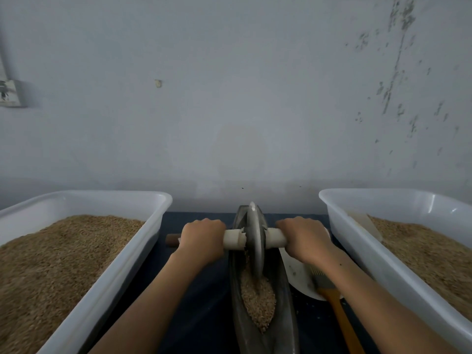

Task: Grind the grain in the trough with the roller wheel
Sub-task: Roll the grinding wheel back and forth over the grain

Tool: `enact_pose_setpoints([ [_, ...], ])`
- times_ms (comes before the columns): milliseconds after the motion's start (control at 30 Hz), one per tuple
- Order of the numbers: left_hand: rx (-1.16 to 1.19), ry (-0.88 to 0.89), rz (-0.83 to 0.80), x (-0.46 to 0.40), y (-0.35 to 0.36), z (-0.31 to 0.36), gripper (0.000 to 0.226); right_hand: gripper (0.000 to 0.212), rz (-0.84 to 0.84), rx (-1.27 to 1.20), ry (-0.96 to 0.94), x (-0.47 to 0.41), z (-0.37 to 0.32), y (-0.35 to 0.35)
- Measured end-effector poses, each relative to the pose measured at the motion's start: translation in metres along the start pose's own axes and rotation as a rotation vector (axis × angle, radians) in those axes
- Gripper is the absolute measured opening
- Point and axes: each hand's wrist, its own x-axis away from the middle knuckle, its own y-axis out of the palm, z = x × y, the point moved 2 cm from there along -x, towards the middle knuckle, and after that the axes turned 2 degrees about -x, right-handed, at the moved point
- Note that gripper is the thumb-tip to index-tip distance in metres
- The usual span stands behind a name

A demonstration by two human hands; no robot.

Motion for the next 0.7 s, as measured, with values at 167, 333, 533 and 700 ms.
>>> enact_pose_setpoints([
  [167, 0.004, 0.008, -0.130, 0.000, -0.003, -0.001, 0.039, 0.029, -0.155, 0.022, -0.029, 0.004, -0.001, -0.004],
  [333, 0.031, 0.028, -0.322, 0.002, -0.004, -0.001, 0.051, 0.038, -0.371, -0.025, -0.037, 0.008, 0.003, -0.008],
  [533, -0.016, 0.007, -0.116, 0.000, -0.004, 0.001, 0.035, 0.029, -0.213, -0.016, -0.023, 0.001, 0.004, -0.002],
  [700, -0.024, 0.004, 0.074, 0.000, -0.004, 0.004, 0.021, 0.016, 0.040, -0.061, 0.018, -0.002, 0.003, 0.005],
])
